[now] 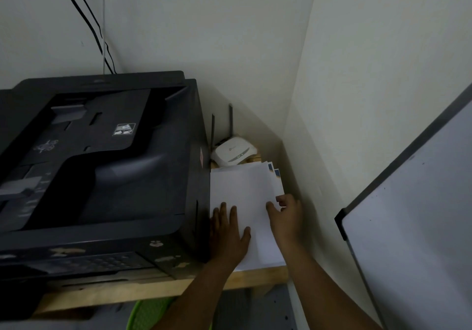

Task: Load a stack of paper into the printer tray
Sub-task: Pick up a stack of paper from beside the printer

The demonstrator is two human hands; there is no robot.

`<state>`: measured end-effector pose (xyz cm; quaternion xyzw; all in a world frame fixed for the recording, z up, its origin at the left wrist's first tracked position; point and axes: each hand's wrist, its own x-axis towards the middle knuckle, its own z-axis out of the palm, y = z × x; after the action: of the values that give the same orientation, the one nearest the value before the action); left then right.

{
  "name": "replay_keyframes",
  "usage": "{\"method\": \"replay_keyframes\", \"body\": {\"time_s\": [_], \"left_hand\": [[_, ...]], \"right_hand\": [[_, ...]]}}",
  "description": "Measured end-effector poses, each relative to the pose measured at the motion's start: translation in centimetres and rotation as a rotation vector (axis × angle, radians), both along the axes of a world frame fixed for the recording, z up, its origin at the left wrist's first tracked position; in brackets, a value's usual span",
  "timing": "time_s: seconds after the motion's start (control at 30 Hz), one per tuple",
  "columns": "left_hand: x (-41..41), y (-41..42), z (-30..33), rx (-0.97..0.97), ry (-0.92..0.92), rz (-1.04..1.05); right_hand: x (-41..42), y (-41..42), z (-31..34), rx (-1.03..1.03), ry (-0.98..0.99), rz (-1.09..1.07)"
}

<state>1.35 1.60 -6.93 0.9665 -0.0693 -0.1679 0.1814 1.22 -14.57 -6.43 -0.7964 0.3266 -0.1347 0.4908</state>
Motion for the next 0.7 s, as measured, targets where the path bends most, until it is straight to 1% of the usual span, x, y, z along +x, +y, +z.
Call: {"method": "replay_keyframes", "body": {"time_s": [0.13, 0.23, 0.27, 0.37, 0.47, 0.7], "left_hand": [[0.1, 0.0, 0.1, -0.010, 0.005, 0.004], [0.2, -0.1, 0.3, -0.043, 0.012, 0.031], [0.2, -0.2, 0.4, -0.057, 0.015, 0.039], [0.3, -0.2, 0.7, -0.086, 0.027, 0.048], [0.2, -0.2, 1.1, -0.128, 0.045, 0.072], [0.8, -0.9, 3.7, -0.272, 0.064, 0.201]], "right_hand": [[0.3, -0.4, 0.9, 0.196, 0.000, 0.040], [0.9, -0.7, 1.2, 0.328, 0.051, 0.036], [1.1, -0.8, 1.3, 0.348, 0.076, 0.064], [1.1, -0.8, 1.9, 0.309, 0.117, 0.204], [0.7, -0.7, 2.8, 0.252, 0.110, 0.280], [0.0, 0.2, 5.9, 0.232, 0.047, 0.255]]}}
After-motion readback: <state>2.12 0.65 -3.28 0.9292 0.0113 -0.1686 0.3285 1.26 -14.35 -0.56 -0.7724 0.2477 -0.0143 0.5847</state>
